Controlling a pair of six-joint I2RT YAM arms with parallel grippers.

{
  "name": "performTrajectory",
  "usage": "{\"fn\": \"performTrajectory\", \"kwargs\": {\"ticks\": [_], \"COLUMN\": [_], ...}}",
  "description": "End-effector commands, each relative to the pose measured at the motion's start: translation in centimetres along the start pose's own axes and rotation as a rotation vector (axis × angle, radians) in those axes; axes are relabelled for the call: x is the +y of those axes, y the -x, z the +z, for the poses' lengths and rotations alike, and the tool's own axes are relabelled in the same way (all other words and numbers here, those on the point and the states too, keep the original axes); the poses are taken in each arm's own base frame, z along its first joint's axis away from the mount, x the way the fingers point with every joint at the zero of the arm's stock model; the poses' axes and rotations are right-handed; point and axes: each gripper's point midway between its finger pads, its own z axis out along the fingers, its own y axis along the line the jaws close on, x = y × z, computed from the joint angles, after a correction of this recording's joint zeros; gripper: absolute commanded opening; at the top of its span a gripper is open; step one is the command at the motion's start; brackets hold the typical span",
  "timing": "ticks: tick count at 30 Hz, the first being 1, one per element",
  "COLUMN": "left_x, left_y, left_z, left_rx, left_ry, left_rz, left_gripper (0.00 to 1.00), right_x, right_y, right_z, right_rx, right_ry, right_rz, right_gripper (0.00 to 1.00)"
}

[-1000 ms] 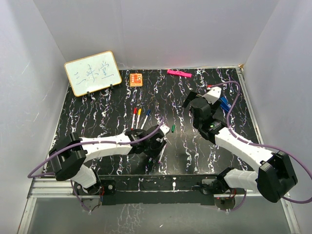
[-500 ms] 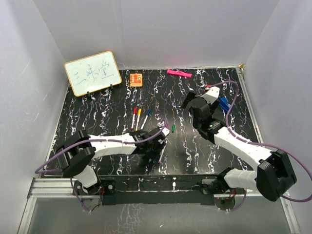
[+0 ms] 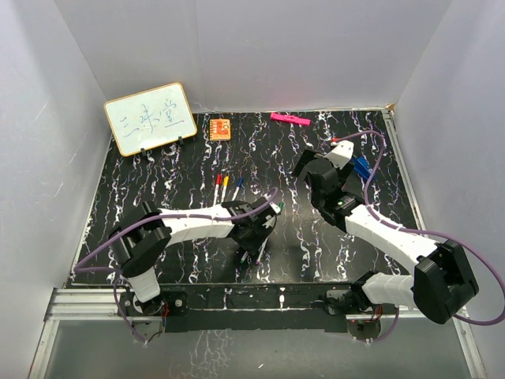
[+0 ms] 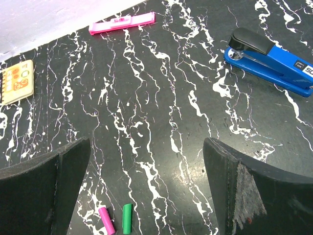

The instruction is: Insert the pens into the pen caps

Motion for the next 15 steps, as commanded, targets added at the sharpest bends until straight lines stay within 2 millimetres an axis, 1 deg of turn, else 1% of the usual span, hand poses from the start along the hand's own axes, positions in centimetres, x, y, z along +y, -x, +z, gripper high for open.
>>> {"fn": "performTrajectory", "kwargs": {"ticks": [1, 6, 11, 15], "left_x": [-0.6, -0.7, -0.8, -0.5], "left_y": [-3.0, -4.1, -5.5, -6.4], "left_z": [1.2, 1.8, 2.5, 3.0], "left_rx": [0.192, 0.272, 0.336, 0.371], "left_ry": [-0.038, -0.046, -0.049, -0.035], "left_rz": [0.044, 0.051, 0.043, 0.036], "left_gripper": [0.42, 0.38, 0.23, 0.14], "right_x": [-0.2, -0.4, -0.7, -0.7], "right_y": [1.5, 1.6, 1.8, 2.2], "right_z": [-0.2, -0.2, -0.2, -0.4], "right_rx": [-0.049, -0.054, -0.059, -0.068], "right_ry": [-0.008, -0.016, -0.028, -0.026], "right_rz": [0.056, 0.063, 0.070, 0.083], "right_gripper": [0.98, 0.98, 0.98, 0.98]}}
